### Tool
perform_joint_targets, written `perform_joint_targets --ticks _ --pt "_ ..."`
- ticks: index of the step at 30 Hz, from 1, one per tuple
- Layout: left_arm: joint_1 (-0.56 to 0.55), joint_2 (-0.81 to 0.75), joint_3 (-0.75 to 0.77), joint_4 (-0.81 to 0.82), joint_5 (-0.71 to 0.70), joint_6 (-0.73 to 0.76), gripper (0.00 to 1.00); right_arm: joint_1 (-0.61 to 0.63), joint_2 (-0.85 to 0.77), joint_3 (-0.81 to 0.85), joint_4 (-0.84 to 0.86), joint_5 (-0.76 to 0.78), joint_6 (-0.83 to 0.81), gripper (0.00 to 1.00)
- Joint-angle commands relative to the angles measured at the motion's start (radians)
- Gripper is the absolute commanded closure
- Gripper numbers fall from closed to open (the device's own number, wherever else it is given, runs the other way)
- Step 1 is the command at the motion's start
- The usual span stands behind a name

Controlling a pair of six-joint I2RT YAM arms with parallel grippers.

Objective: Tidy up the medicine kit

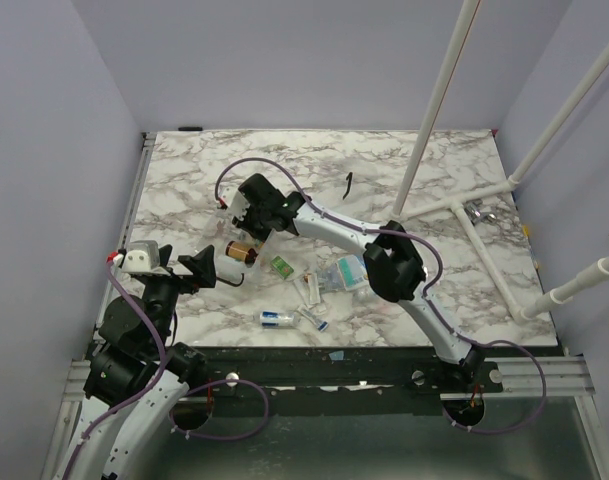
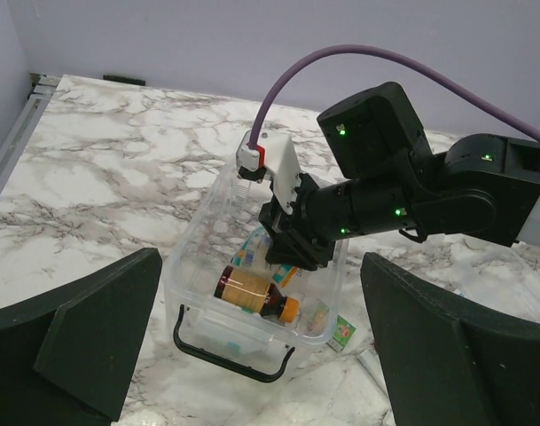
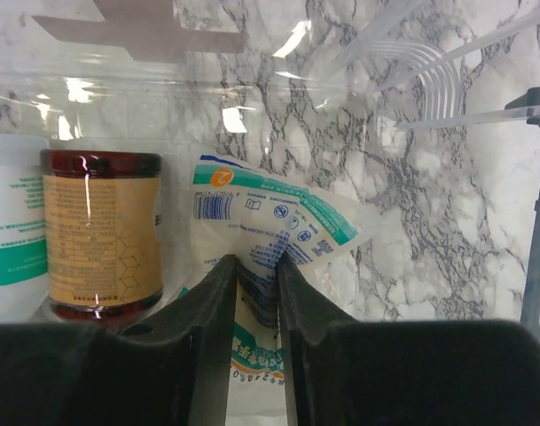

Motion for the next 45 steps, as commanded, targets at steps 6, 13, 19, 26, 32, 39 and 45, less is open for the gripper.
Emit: perform_joint_targets --ticks 6,13,19,26,32,39,45 --pt "-0.005 0.004 -0.011 0.015 0.019 -0.004 0.02 -0.001 0.029 0.001 0.0 0.131 0.002 0.63" --pt "-0.006 0.01 -0.011 0.016 0.019 -0.004 0.01 -0.002 -0.031 0.016 0.039 0.132 0.025 0.54" --pt "-0.005 0.012 -0.011 0.014 0.019 -0.003 0.02 -0.002 -0.121 -0.009 0.1 0.142 0.05 0.43" --pt "-0.006 0.015 -0.009 0.012 0.016 -0.003 0.02 0.0 -0.24 -0.039 0.141 0.158 0.087 0.38" --pt "-0.006 0.016 -0.009 0.012 0.014 -0.001 0.02 0.0 -0.388 -0.165 0.227 0.266 0.18 0.35" --pt "-0.006 0.016 -0.009 0.01 0.009 0.001 0.02 0.001 -0.573 -0.379 0.294 0.392 0.277 0.32" --pt "-0.006 0.024 -0.009 0.011 0.01 0.001 0.02 0.0 -0.705 -0.558 0.295 0.473 0.369 0.31"
